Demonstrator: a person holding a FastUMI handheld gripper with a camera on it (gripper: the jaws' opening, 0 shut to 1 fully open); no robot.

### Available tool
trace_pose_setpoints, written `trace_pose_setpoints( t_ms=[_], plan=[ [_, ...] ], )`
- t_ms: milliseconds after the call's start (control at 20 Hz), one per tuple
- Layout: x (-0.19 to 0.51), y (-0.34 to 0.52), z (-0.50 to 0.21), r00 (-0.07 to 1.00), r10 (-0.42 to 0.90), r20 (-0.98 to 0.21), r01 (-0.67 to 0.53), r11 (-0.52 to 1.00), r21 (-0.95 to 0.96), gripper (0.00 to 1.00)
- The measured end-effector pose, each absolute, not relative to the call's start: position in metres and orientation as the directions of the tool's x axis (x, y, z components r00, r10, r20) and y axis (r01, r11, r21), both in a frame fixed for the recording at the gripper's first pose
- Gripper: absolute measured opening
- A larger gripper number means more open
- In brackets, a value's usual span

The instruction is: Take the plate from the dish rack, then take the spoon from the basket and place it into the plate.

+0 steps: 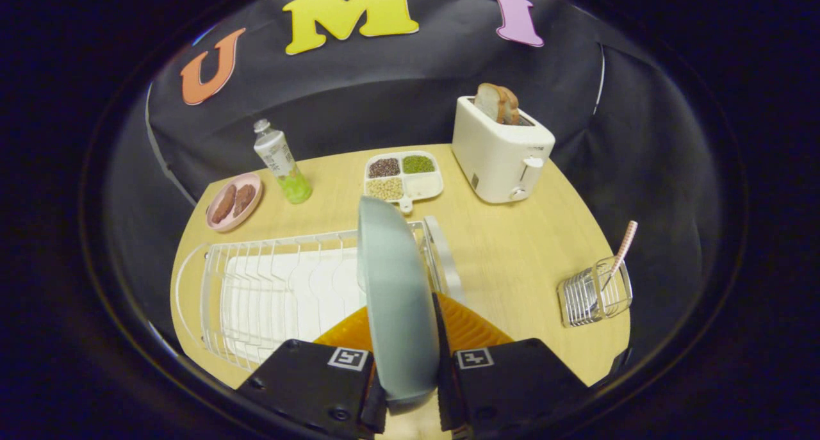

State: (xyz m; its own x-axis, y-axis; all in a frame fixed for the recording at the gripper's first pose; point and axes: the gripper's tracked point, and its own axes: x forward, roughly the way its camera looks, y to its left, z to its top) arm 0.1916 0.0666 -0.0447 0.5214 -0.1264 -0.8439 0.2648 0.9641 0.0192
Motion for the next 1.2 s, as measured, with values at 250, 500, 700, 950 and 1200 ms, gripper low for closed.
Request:
trace_pose_setpoints(
  t_ms=[250, 500, 700, 950, 1200],
  plan=[
    [0.191, 0.053, -0.036, 0.512, -0.174, -0.841, 0.319, 0.948, -0.002, 0.34],
    [0.192, 0.053, -0.026, 0.505, -0.259, -0.823, 0.297, 0.948, -0.116, 0.34],
    [0.188, 0.067, 0.007, 0.59, -0.253, -0.766, 0.273, 0.956, -0.106, 0.34],
    [0.124, 0.091, 0.011, 0.645, -0.073, -0.761, 0.175, 0.983, 0.054, 0.34],
    [0.044, 0.096, -0.027, 0.65, 0.046, -0.759, 0.099, 0.984, 0.145, 0.34]
  ],
)
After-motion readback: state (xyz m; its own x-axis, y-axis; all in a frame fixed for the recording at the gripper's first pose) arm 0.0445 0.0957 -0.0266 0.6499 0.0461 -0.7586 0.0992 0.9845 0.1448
